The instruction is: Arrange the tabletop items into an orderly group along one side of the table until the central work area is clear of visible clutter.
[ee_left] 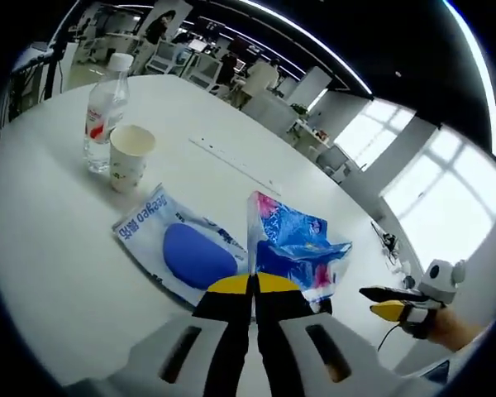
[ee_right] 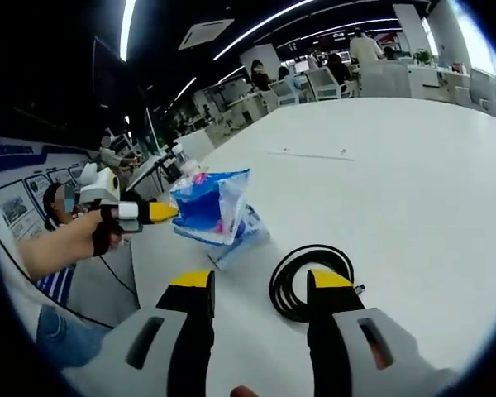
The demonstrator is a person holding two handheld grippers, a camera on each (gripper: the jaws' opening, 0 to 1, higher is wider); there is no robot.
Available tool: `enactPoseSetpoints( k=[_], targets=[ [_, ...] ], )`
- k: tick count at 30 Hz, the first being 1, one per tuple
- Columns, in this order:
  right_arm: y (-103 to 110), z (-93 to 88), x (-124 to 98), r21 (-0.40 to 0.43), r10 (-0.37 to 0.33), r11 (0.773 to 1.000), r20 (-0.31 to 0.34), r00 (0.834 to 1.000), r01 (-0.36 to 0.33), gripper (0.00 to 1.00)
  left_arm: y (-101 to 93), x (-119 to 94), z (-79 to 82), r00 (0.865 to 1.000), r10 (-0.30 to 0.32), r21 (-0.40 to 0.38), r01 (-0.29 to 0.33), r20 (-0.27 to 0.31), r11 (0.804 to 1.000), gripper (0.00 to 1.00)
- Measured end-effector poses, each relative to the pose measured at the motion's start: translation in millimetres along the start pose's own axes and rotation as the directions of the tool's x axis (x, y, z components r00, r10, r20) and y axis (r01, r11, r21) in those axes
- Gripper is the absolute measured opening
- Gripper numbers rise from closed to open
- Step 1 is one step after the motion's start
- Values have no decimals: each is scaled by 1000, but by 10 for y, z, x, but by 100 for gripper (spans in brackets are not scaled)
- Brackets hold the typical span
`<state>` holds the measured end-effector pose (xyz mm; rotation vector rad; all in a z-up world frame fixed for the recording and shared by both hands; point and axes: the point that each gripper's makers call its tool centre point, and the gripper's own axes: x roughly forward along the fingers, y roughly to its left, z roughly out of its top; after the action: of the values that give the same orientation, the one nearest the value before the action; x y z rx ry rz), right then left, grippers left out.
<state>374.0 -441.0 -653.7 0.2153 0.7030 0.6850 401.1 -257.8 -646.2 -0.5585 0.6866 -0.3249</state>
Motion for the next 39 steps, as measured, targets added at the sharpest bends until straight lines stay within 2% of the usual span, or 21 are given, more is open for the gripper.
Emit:
enactPoseSetpoints(
  k=[5, 9, 12, 14, 16, 17, 19, 21, 27, 34, 39],
  targets=[
    [85, 37, 77, 6, 15, 1000, 15, 1000, -15, 40, -192, 17, -53, 999, -46, -9, 46, -6, 999, 0],
    [81, 83, 132, -5, 7, 1000, 24, 1000, -7, 36, -408, 46, -106, 993, -116, -19, 115, -19, 993, 0],
    [14, 195, 116, 26, -9, 1000, 75, 997, 7, 35, -501, 62, -143, 990, -140, -4, 140, -36, 990, 0],
    [-13, 218, 93, 43, -13, 999, 82, 997, 9, 28, -554, 62, -164, 987, -153, 6, 153, -47, 988, 0],
    [-30, 199, 80, 35, -6, 999, 71, 997, 4, 10, -597, 66, -178, 985, -164, 9, 165, -52, 986, 0],
    [-26, 187, 70, 28, 6, 1000, 69, 998, -8, 5, -631, 73, -196, 983, -175, 12, 176, -59, 984, 0],
    [-67, 180, 56, 74, -6, 997, 76, 997, 0, 4, -641, 93, -221, 983, -170, 35, 173, -68, 984, 0],
    [-86, 172, 32, 124, 4, 992, 87, 996, -15, 1, -687, 108, -272, 978, -187, 54, 192, -97, 980, 0],
    [-159, 158, -29, 212, 7, 977, 92, 996, -26, 0, -729, 142, -307, 976, -175, 134, 192, -130, 972, 0],
    [-212, 153, -58, 240, -5, 971, 83, 997, -16, 0, -746, 272, -283, 974, -160, 194, 190, -162, 962, 0],
    [-326, 164, -64, 240, -26, 971, 79, 997, 6, 0, -795, 412, -269, 971, -156, 236, 197, -182, 952, 0]
  ],
)
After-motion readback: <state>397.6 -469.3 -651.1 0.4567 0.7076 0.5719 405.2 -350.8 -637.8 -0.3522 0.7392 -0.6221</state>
